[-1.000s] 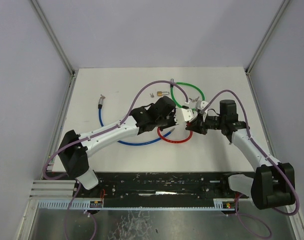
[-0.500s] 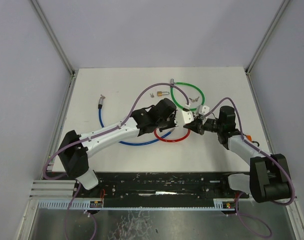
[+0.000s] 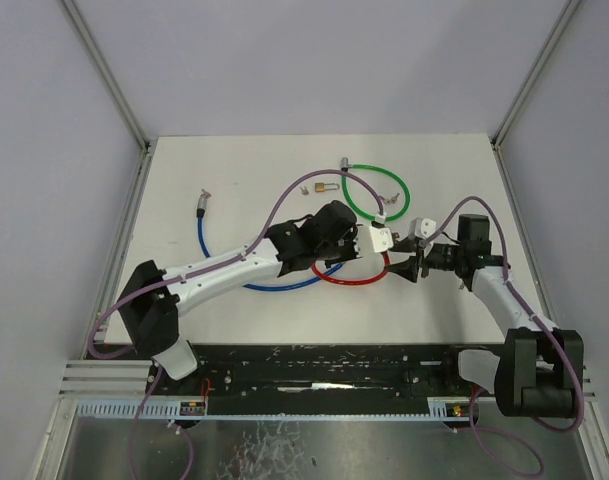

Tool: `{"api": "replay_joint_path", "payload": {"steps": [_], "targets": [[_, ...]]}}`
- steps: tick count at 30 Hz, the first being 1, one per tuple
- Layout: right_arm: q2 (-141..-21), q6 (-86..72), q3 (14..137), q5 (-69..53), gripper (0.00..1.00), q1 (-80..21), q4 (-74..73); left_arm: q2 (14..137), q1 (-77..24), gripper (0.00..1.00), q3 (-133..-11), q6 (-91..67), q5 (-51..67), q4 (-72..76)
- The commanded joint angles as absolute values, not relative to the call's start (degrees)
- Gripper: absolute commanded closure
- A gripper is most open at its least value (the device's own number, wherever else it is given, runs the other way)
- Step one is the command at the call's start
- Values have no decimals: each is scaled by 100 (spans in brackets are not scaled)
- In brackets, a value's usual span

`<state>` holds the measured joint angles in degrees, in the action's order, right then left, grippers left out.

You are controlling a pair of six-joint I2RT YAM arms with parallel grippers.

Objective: Lock with the key
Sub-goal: Lock the lock at the center of the board.

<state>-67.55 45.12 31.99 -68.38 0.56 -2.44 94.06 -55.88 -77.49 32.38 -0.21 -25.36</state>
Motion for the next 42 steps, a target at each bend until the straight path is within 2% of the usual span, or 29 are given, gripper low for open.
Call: {"api": "replay_joint_path", "payload": {"steps": [1,4,8,12,14,19,24,28,36,42], "targets": [[-6606,7040,3918,-7040,40,429,-3043,9570,-5521,100,-7701,3013,210,-2436],[-6720,8677,4363,-6798,39,885,-4687,9578,-5477,100,-7696,2994,243,-2441],[-6968,10048,5314,-6768,39,1525,-6370,9561,-5477,100,-7692,2956,272,-2435],[-7354,10656,6374,-7191,40,1655,-7923,9528,-5489,100,-7682,2907,296,-2435],[-7511,10374,6762,-7525,39,1647,-8373,9515,-5492,100,-7665,2896,293,-2433],[-7753,8791,7367,-7894,43,1467,-8366,9474,-5486,100,-7608,2889,316,-2374],[-8083,7393,7683,-7930,60,1171,-7950,9494,-5489,100,-7623,2887,332,-2364],[-8180,6285,7671,-7771,67,938,-7094,9502,-5494,100,-7626,2870,333,-2362],[-7366,3521,6737,-6954,66,335,-4229,9465,-5505,100,-7616,2876,318,-2364],[-7445,3474,6770,-6880,72,275,-4263,9448,-5509,100,-7604,2874,333,-2373]]}}
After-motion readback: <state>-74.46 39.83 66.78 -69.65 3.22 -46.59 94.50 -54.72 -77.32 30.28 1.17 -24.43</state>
